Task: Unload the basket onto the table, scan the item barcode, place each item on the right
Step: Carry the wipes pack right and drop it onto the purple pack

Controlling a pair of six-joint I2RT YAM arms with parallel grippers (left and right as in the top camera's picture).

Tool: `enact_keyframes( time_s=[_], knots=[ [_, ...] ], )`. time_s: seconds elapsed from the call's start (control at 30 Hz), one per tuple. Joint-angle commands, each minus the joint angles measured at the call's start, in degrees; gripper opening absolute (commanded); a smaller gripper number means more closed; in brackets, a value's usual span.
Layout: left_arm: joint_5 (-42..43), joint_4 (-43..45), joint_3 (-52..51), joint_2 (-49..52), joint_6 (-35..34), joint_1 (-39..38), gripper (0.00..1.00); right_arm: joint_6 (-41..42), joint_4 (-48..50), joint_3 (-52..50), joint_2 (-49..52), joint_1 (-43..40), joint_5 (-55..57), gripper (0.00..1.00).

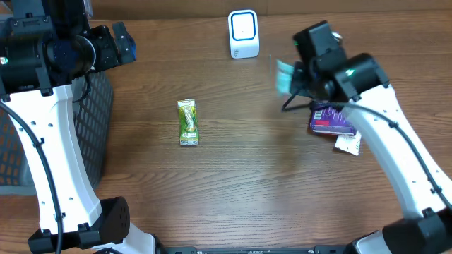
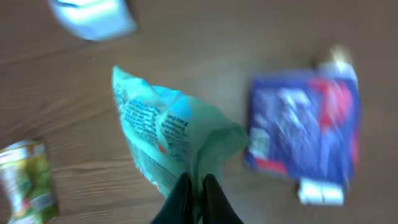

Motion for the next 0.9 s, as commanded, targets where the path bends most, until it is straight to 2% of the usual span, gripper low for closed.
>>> enact_keyframes(
  time_s=[0.0,0.27,0.43,0.5,0.57,0.6,0.7,0.87],
  knots=[
    [0.2,0.22,0.9,0.22,1.11,-0.02,1.0,8.17,-0.85,-3.21,0.55,-5.99,-1.7,0.04],
    [0.17,0.24,0.9,0.22,1.11,-0.02,1.0,8.17,5.55,-14.34,0.74,-19.17,-2.14,0.04],
    [0.17,0.24,0.9,0.22,1.11,-0.02,0.99,7.89,11.87,-21.22,0.74,-24.24,-4.37,0.04],
    [0.17,0.22,0.9,0.22,1.11,-0.02,1.0,7.85,12.31,-22.36,0.74,-25.14,-4.74,0.13],
    [0.17,0.22,0.9,0.22,1.11,-0.02,1.0,7.21,12.26,-22.47,0.74,-25.55,-4.74,0.33],
    [0.17,0.24,0.9,0.22,1.11,-0.02,0.99,6.6,12.46,-22.45,0.7,-25.53,-4.9,0.49],
    [0.17,0.24,0.9,0.22,1.11,-0.02,0.99,4.5,12.17,-21.59,0.63,-25.53,-5.88,0.75],
    [0.17,0.24,0.9,0.22,1.11,-0.02,1.0,4.24,9.44,-16.79,-0.26,-25.51,-8.37,1.0]
  ],
)
